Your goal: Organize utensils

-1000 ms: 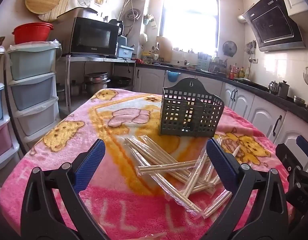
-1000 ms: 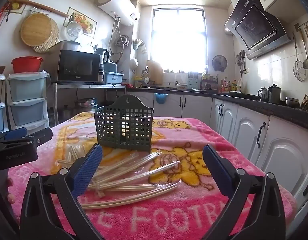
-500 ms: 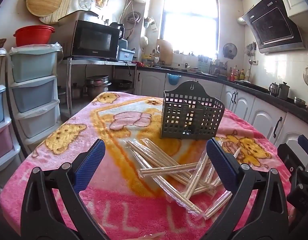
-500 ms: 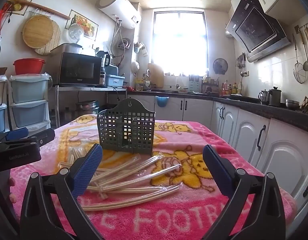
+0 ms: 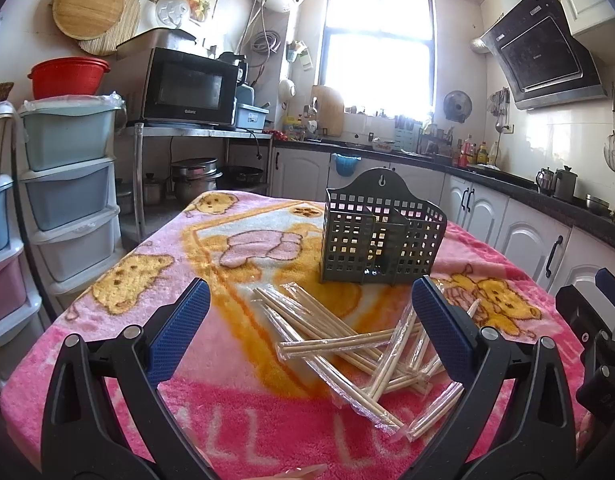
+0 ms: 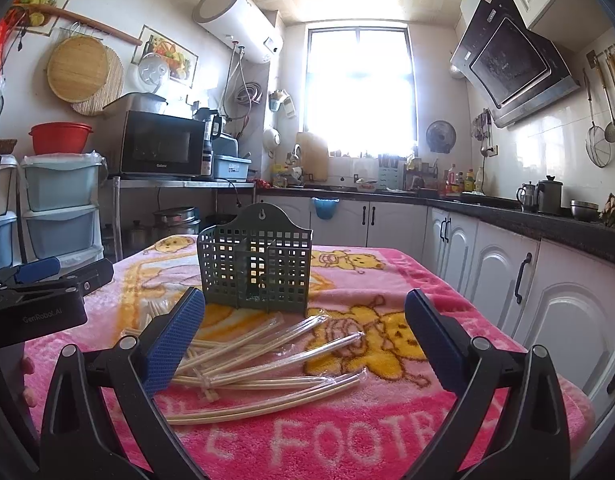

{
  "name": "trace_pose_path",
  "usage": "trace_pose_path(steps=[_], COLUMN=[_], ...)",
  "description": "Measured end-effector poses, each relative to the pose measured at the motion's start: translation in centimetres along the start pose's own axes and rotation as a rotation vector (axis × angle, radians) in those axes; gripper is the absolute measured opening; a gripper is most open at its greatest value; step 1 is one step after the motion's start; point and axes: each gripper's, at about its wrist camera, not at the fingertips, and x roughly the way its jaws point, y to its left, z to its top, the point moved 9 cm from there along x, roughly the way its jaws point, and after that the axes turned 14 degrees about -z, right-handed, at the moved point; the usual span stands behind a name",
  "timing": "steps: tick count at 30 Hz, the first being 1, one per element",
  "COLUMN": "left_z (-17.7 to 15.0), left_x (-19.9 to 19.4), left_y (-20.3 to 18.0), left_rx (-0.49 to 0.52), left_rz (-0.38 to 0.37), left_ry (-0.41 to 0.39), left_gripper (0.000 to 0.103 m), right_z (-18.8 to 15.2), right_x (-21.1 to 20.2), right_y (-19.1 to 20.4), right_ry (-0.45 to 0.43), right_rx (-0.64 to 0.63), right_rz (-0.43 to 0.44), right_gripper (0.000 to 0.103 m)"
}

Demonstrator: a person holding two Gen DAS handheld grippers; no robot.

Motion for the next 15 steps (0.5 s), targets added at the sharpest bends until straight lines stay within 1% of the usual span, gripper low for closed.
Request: trace_pose_path(steps=[15], left_z=[0.22], left_x=[-0.01], left_y=[-0.04], left_rx=[0.008], left_rz=[-0.001], left_ry=[-0.022], left_gripper=[0.093], right_z=[0.31], right_x=[-0.46], right_y=[0.24], right_ry=[-0.016], right_rx=[0.005], right_rz=[0.004], right_gripper=[0.097])
